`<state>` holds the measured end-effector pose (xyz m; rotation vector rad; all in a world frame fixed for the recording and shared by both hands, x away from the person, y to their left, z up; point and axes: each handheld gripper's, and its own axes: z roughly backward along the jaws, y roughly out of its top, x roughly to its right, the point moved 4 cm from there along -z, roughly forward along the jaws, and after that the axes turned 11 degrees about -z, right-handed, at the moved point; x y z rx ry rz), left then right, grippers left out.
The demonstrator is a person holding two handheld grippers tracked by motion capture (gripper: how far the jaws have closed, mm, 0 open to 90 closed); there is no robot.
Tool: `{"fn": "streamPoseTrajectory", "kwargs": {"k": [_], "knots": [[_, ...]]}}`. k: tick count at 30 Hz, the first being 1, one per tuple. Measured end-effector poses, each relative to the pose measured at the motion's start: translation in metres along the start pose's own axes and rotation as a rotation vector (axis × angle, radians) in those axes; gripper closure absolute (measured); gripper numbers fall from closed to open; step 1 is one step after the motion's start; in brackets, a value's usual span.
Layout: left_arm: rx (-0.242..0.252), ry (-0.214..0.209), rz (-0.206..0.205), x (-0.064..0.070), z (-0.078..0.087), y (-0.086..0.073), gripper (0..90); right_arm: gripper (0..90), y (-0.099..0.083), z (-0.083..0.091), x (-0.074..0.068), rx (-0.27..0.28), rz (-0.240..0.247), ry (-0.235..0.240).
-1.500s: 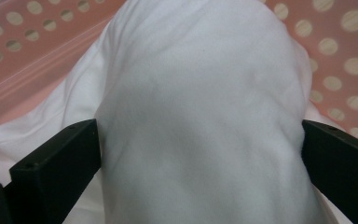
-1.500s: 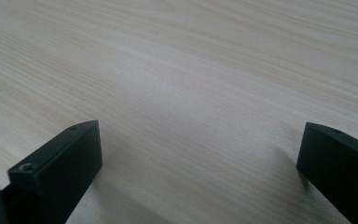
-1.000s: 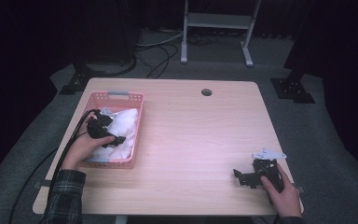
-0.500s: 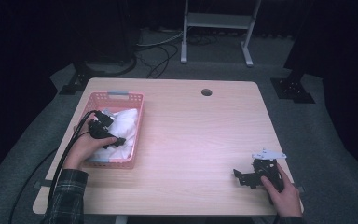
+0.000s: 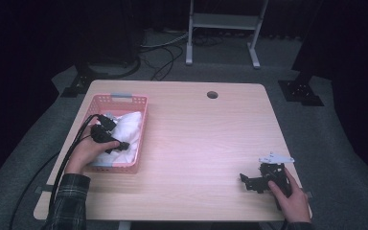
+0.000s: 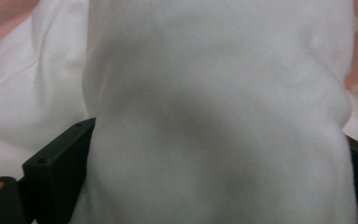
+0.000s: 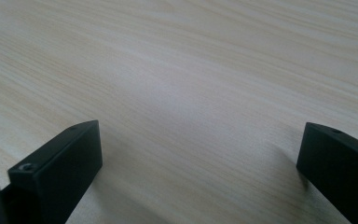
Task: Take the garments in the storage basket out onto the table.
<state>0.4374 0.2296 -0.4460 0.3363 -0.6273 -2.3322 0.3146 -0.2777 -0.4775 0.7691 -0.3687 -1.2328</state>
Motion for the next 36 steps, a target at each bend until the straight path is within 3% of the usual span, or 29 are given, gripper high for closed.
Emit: {"fn": "streamPoseTrajectory", "kwargs": {"k": [6,22,36], "knots": [[0.005,-0.01,-0.003,0.0008,0.0016,0.0002,11.1,0.0,0.0,0.0,0.0,0.0,0.0,0.0],[0.007,-0.015,-0.003,0.001,0.0025,0.0002,14.2,0.0,0.0,0.0,0.0,0.0,0.0,0.0],[0.012,-0.028,-0.01,0.0033,0.0059,0.0006,27.5,0.0,0.0,0.0,0.0,0.0,0.0,0.0]]}}
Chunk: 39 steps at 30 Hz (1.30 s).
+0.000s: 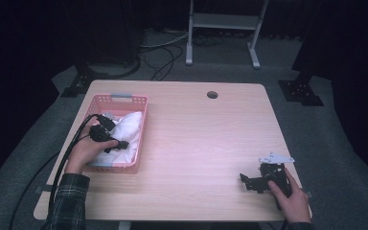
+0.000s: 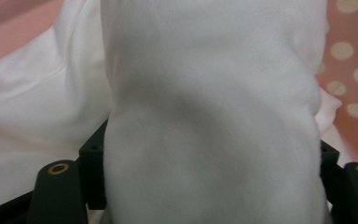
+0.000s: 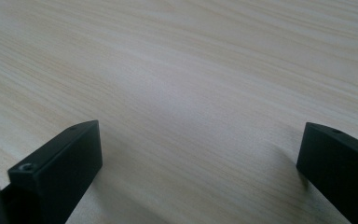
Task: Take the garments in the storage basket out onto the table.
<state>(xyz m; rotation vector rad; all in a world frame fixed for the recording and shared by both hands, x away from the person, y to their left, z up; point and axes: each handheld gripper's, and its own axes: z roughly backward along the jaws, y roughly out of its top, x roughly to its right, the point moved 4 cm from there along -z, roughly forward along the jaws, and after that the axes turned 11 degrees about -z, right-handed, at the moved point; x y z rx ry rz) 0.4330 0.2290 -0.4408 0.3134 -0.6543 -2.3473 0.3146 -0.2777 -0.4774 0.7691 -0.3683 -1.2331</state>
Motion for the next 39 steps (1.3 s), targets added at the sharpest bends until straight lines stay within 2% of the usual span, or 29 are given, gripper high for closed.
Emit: {"fn": "streamPoseTrajectory", "kwargs": {"k": [6,14,20,27,32,39], "knots": [[0.001,0.003,-0.013,0.002,0.002,0.001,36.7,0.0,0.0,0.0,0.0,0.0,0.0,0.0],[0.004,0.006,-0.002,0.002,0.004,0.002,45.4,0.0,0.0,0.0,0.0,0.0,0.0,0.0],[0.01,0.008,-0.003,0.002,0.004,0.002,45.4,0.0,0.0,0.0,0.0,0.0,0.0,0.0],[0.015,0.029,0.025,0.001,0.006,0.003,45.4,0.0,0.0,0.0,0.0,0.0,0.001,0.0],[0.021,0.033,0.025,0.001,0.008,0.004,45.3,0.0,0.0,0.0,0.0,0.0,0.001,0.0],[0.048,0.052,0.035,-0.001,0.011,0.006,45.2,0.0,0.0,0.0,0.0,0.0,0.0,0.0]]}}
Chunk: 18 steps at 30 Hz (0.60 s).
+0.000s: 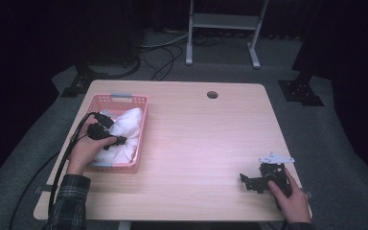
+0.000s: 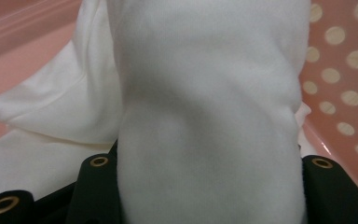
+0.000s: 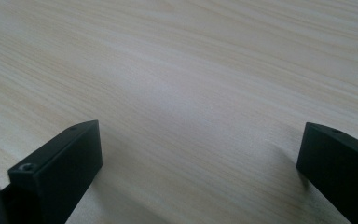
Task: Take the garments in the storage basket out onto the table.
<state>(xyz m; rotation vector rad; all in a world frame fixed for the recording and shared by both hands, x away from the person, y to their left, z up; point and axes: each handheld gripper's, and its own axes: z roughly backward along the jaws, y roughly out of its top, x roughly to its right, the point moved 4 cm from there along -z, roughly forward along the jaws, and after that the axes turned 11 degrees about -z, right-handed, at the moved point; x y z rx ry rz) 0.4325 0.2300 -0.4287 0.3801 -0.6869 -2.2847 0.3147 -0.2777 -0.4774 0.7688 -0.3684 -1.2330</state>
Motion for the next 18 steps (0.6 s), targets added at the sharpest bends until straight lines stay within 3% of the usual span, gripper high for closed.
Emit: {"fn": "streamPoseTrajectory", "kwargs": {"k": [6,18], "knots": [[0.019,0.014,0.006,-0.001,0.001,0.002,45.1,0.0,0.0,0.0,0.0,0.0,0.0,0.0],[0.124,0.065,0.031,-0.002,0.012,0.011,45.2,0.0,0.0,0.0,0.0,0.0,0.0,0.0]]}}
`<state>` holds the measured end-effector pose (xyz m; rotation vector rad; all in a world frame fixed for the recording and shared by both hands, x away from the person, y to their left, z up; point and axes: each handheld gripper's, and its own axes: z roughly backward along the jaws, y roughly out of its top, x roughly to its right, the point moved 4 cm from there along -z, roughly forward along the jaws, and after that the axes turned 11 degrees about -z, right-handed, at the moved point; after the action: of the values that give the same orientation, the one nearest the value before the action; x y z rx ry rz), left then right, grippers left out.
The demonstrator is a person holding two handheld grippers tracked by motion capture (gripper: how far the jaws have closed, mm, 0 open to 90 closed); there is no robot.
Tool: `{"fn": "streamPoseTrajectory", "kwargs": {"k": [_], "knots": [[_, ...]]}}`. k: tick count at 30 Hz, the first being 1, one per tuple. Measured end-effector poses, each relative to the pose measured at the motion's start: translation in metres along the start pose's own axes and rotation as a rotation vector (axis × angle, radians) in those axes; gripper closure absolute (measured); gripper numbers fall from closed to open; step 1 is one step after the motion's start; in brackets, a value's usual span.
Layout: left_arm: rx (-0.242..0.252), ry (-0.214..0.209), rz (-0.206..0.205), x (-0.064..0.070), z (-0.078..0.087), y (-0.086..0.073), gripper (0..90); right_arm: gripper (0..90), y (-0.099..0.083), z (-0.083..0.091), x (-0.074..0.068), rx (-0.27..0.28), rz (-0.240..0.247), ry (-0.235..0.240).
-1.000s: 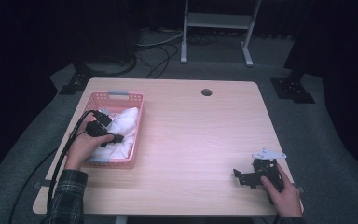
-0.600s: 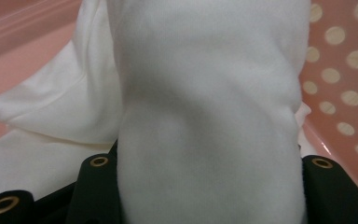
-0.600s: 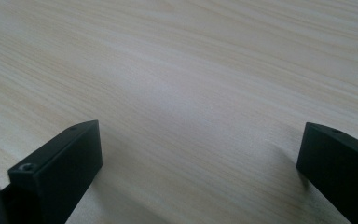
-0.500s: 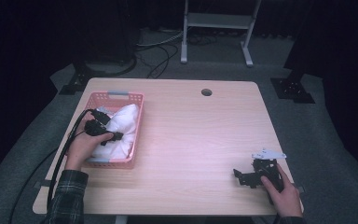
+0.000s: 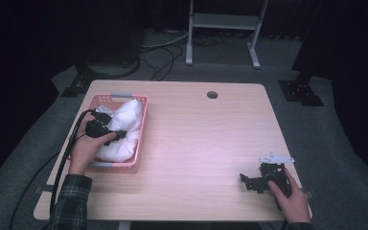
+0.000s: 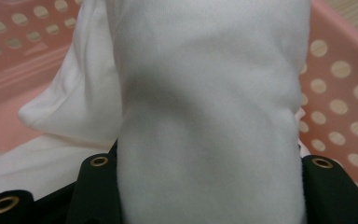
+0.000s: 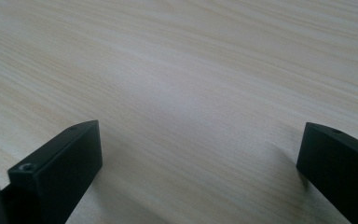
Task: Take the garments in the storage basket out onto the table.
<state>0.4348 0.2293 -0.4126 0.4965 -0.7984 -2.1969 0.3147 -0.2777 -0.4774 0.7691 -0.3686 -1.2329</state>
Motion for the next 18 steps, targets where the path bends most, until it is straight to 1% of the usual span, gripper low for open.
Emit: {"fn": "streamPoseTrajectory", "kwargs": {"k": [2,6,8,10,13,16,18], "knots": [[0.022,0.012,0.004,0.0,0.002,0.002,45.3,0.0,0.0,0.0,0.0,0.0,0.0,0.0],[0.052,0.004,0.015,0.001,0.006,0.006,45.2,0.0,0.0,0.0,0.0,0.0,0.0,0.0],[0.073,0.014,0.017,0.001,0.008,0.008,45.2,0.0,0.0,0.0,0.0,0.0,0.0,0.0],[0.095,0.027,0.022,0.001,0.01,0.01,45.3,0.0,0.0,0.0,0.0,0.0,0.0,0.0],[0.134,0.054,0.018,0.001,0.015,0.014,45.3,0.0,0.0,0.0,0.0,-0.001,0.0,0.0],[0.18,0.084,0.021,0.0,0.021,0.018,45.3,0.0,0.0,0.0,0.0,0.0,0.0,0.0],[0.213,0.093,0.022,0.0,0.025,0.021,45.3,0.0,0.0,0.0,0.0,0.0,0.0,0.0]]}}
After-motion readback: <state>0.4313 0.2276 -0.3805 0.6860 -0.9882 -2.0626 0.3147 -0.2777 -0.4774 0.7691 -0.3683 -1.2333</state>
